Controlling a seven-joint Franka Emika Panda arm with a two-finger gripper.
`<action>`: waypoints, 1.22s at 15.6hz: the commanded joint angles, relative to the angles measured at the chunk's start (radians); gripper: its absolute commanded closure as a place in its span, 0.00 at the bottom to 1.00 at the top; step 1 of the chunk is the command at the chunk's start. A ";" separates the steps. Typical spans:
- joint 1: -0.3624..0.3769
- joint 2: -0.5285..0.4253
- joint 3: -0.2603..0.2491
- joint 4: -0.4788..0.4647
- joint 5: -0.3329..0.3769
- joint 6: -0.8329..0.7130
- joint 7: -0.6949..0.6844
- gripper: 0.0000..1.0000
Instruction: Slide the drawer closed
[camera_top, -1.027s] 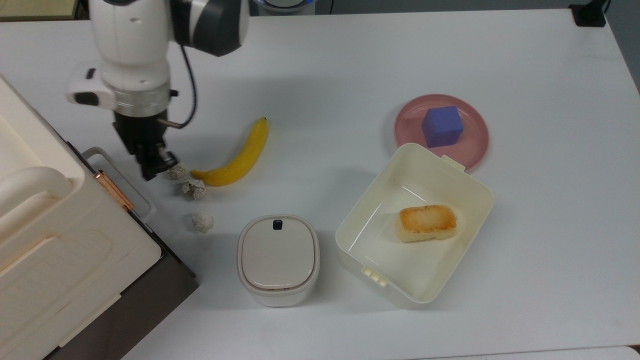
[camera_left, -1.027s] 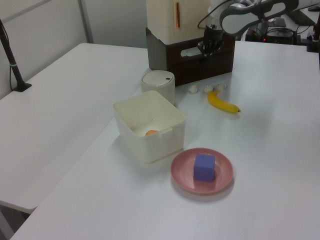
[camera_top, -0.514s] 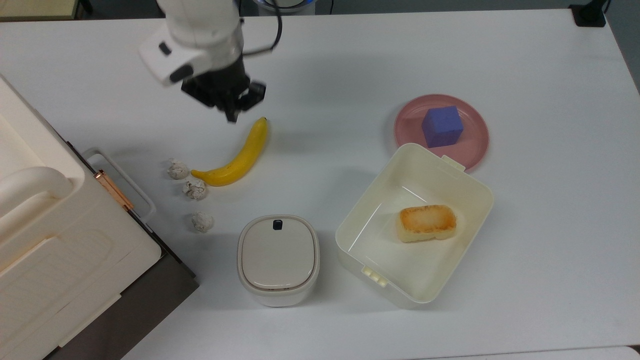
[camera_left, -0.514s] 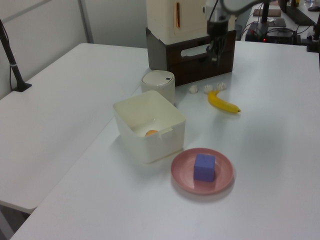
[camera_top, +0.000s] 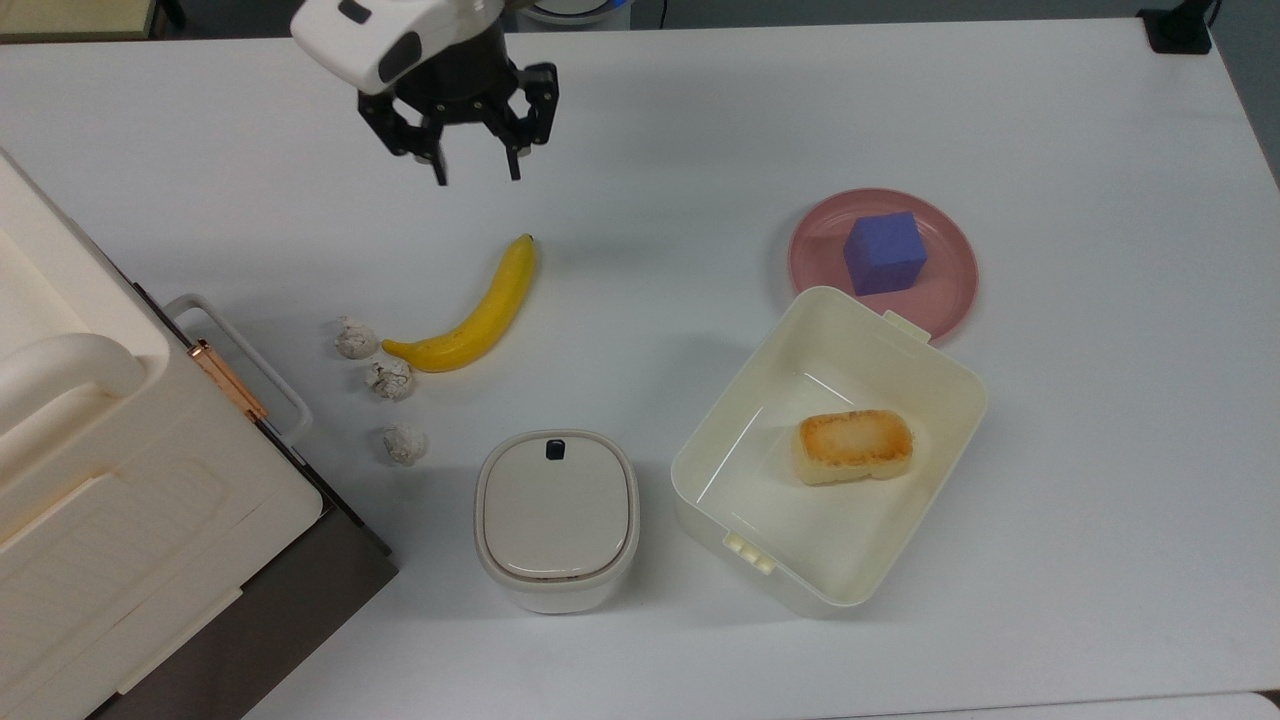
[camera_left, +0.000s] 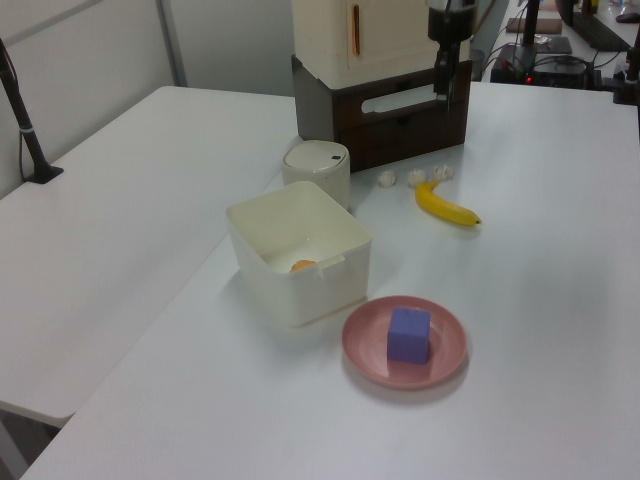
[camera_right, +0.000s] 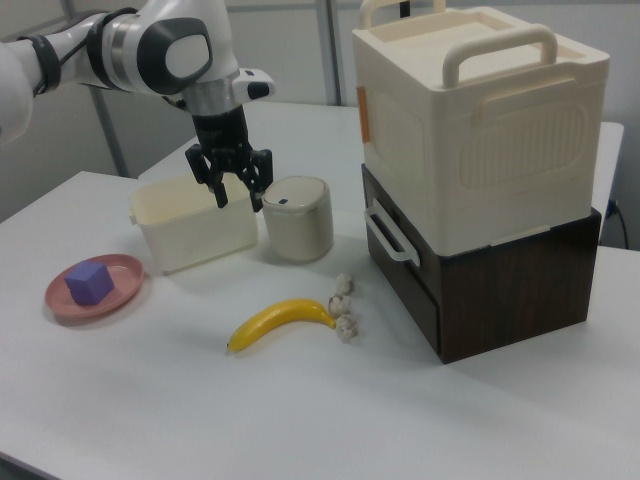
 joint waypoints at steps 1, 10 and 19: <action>0.005 -0.069 -0.014 -0.032 -0.026 -0.011 -0.032 0.00; -0.001 -0.127 -0.017 -0.073 -0.025 -0.026 -0.020 0.00; -0.030 -0.130 -0.019 -0.065 0.034 -0.061 0.086 0.00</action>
